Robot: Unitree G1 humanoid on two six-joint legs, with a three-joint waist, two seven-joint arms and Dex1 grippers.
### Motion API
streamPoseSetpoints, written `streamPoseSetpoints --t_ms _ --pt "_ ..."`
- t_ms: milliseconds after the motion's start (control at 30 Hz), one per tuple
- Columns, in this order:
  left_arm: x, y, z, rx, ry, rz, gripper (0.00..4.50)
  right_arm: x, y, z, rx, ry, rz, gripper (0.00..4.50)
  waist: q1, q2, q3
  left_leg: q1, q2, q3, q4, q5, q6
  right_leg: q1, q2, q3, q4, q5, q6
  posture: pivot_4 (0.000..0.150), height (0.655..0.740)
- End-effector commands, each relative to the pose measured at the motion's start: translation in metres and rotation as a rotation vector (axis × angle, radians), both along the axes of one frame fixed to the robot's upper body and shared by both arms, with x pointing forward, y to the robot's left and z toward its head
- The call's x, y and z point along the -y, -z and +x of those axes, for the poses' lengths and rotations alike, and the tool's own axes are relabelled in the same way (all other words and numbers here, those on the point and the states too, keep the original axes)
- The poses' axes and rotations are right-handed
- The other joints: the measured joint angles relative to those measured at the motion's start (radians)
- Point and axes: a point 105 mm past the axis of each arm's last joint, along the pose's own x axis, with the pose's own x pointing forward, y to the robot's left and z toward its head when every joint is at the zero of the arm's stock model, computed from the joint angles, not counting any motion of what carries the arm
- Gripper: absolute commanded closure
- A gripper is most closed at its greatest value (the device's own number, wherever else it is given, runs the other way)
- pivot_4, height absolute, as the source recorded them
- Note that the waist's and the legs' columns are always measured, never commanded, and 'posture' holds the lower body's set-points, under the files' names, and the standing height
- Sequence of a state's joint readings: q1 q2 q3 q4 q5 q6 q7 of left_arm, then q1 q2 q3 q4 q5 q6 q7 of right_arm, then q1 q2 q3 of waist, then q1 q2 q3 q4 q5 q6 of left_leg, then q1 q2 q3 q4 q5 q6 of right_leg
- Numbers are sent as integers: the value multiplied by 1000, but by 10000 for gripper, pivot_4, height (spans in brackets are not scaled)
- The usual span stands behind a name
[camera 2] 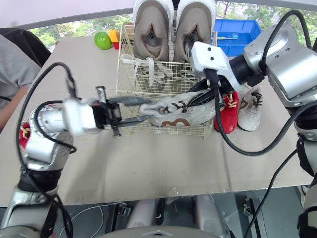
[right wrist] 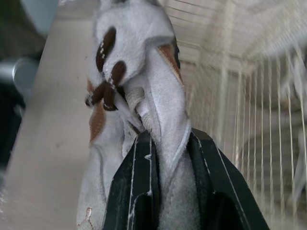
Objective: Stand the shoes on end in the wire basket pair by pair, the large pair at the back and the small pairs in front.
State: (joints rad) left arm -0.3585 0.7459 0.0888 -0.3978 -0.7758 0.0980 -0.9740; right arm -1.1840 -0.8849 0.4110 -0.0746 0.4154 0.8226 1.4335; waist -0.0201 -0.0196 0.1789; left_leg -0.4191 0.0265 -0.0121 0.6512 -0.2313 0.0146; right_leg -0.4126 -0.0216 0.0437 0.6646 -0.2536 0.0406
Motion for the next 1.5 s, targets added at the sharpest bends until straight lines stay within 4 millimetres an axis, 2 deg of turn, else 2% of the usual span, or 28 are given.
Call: streamPoseSetpoints --t_ms 33,100,133,200,300,433,533,600,733,867,933,967,1000,1033,1067,1100,1133,1233,1367,1400,1500 --pt "-22 -6 -15 -608 38 -341 13086 2 -30 -12 -37 43 215 44255 -3 1 3 0 -1 -1 0 0 0 0 -3 -2 1 0 0 1500 7400" --pt "-24 16 -31 -811 60 -356 5976 4 -31 -14 -60 96 294 44427 -12 2 3 0 1 -4 0 0 0 1 -4 -2 1 0 0 1500 7400" --pt "-22 19 -39 -876 80 -395 4922 4 -31 -15 -68 114 327 44429 -13 3 3 0 0 -5 -1 0 0 0 -6 -3 1 0 0 1500 7400" --pt "-17 27 -44 -986 71 -480 4922 3 -24 -19 -78 145 374 44464 -8 3 3 -1 -2 -6 -2 0 -1 0 -7 -3 1 0 0 1500 7400" --pt "4 35 -53 -1024 85 -469 4922 -1 -24 -20 -110 201 468 44520 3 3 3 -2 -4 -9 0 0 -1 1 -9 -4 2 0 0 1500 7400" --pt "20 28 -33 -1022 56 -612 4922 -11 -24 -28 -122 220 540 44643 16 3 3 1 -8 -5 2 1 -1 3 -4 -4 5 0 0 1500 7400" --pt "31 38 -18 -1021 -10 -599 4922 -15 -23 -30 -128 246 576 44692 14 1 2 2 -8 -4 5 1 -1 4 -2 -2 6 0 0 1500 7400" --pt "30 39 -5 -1028 -48 -653 4922 -17 -22 -30 -139 262 591 44702 11 1 2 2 -10 -1 5 1 -1 4 -1 -1 6 0 0 1500 7400" --pt "36 47 7 -1028 -90 -626 16051 -23 -17 -33 -140 280 604 44739 6 1 2 2 -9 1 5 1 0 3 2 0 7 0 0 1500 7400" --pt "36 44 10 -1014 -94 -627 36597 -26 -18 -33 -112 311 641 44756 5 1 2 2 -7 2 3 1 -1 2 4 0 8 0 0 1500 7400" --pt "36 42 10 -1003 -89 -625 41715 -29 -23 -35 -62 296 686 44758 6 1 2 2 -7 2 3 1 -1 2 5 0 8 0 0 1500 7400" --pt "35 39 10 -991 -86 -618 41716 -29 -28 -35 -19 292 718 44761 6 1 2 2 -6 2 3 1 -1 2 4 0 8 0 0 1500 7400" --pt "32 34 9 -952 -77 -600 41717 -27 -35 -33 56 303 751 36775 6 1 2 2 -6 2 3 1 -1 2 4 0 8 0 0 1500 7400" --pt "28 28 9 -916 -70 -580 41717 -25 -36 -33 82 307 762 33672 6 1 2 2 -6 2 3 1 -1 2 4 1 8 0 0 1500 7400" --pt "22 21 9 -861 -59 -529 41718 -22 -36 -33 110 316 778 27912 6 1 2 2 -6 2 3 1 -1 2 4 1 8 0 0 1500 7400" --pt "17 16 9 -825 -52 -493 41718 -20 -35 -33 122 320 786 25828 6 0 2 2 -6 2 3 1 -1 2 4 0 8 0 0 1500 7400" --pt "10 8 11 -755 -48 -424 41718 -15 -34 -32 157 339 794 20690 6 0 2 2 -7 1 3 1 -1 2 5 -1 8 0 0 1500 7400" --pt "-26 -31 41 -446 -167 -185 41718 1 -25 -43 209 317 778 8011 16 -2 3 1 -6 0 3 1 -1 2 6 -4 9 -1 0 1500 7400" --pt "-50 -65 79 -168 -276 -1 41718 11 -13 -44 231 352 741 8011 7 0 3 1 -8 4 2 2 -1 1 5 0 6 -1 0 1500 7400" --pt "-52 -68 86 -120 -283 34 41718 12 -10 -44 238 358 732 8011 6 0 3 1 -8 5 2 2 -1 2 5 0 4 -1 0 1500 7400" --pt "-54 -62 102 -60 -266 159 41718 13 -7 -47 250 372 738 8011 6 0 3 1 -7 5 1 1 -1 2 5 0 1 -1 0 1500 7400"
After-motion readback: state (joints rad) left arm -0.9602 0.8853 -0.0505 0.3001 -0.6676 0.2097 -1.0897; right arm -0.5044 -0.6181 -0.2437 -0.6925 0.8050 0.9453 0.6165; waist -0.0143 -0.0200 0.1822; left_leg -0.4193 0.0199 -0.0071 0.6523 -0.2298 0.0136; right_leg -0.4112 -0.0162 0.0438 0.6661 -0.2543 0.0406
